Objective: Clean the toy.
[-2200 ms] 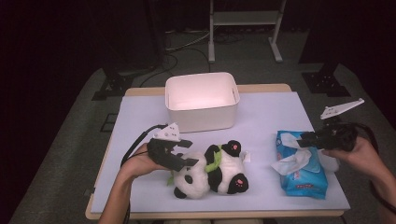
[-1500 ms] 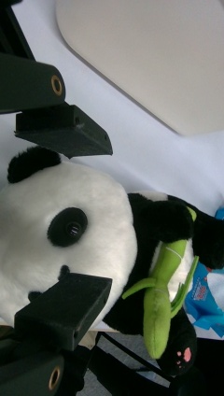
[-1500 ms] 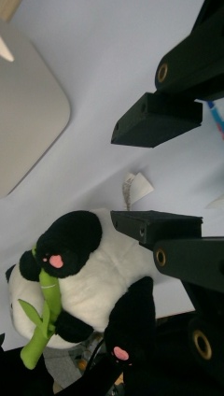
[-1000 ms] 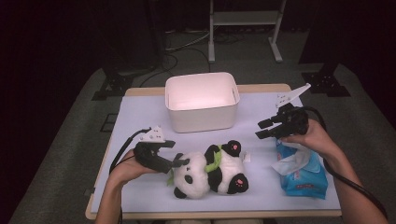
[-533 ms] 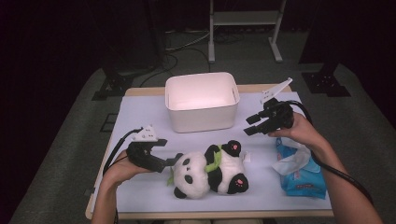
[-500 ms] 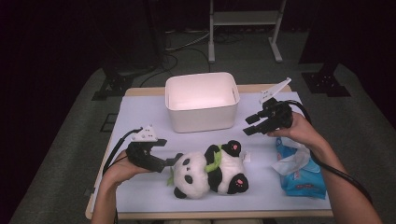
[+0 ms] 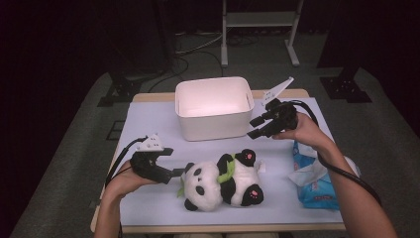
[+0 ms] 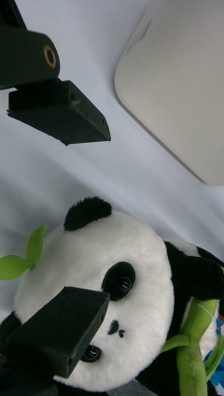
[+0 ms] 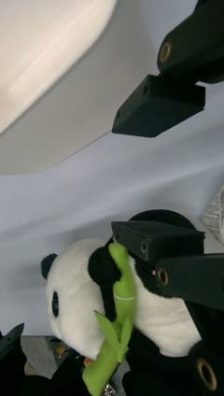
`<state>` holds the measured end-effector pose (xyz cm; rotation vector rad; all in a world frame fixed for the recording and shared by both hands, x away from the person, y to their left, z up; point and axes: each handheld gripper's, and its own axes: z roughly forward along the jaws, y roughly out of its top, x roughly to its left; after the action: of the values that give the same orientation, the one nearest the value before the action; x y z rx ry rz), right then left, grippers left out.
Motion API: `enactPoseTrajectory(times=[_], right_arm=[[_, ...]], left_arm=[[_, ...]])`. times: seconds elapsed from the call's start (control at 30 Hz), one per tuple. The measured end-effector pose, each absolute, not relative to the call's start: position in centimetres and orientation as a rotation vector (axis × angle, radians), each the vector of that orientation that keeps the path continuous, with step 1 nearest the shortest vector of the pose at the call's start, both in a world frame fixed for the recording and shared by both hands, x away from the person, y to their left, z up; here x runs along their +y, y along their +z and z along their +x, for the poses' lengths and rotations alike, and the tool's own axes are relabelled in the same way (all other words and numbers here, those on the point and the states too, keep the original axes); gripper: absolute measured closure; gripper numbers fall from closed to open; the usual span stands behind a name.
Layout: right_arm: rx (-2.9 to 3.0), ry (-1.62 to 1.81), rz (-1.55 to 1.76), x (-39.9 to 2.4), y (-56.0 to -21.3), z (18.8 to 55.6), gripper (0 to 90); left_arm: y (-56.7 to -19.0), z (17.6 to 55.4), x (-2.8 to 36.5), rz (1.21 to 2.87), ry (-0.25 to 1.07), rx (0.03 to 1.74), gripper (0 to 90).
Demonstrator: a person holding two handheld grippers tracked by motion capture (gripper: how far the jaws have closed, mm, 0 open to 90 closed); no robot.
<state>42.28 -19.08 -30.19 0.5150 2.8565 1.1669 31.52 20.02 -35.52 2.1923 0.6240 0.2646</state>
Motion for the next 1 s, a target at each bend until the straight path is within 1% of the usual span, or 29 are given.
enactPoseTrajectory(times=[0.43,0.83,1.0], right_arm=[[2.849,1.132,0.46,-16.8,-28.7,44.2,47.1],[2.87,1.07,0.425,-14.7,-28.3,46.7,51.5],[2.88,1.055,0.434,-14.0,-28.5,47.9,51.9]], left_arm=[[-35.6,31.6,20.2,2.177,0.243,0.619,16.9],[-35.7,31.7,20.0,2.181,0.228,0.613,16.8],[-35.8,31.8,20.2,2.17,0.218,0.623,16.8]])
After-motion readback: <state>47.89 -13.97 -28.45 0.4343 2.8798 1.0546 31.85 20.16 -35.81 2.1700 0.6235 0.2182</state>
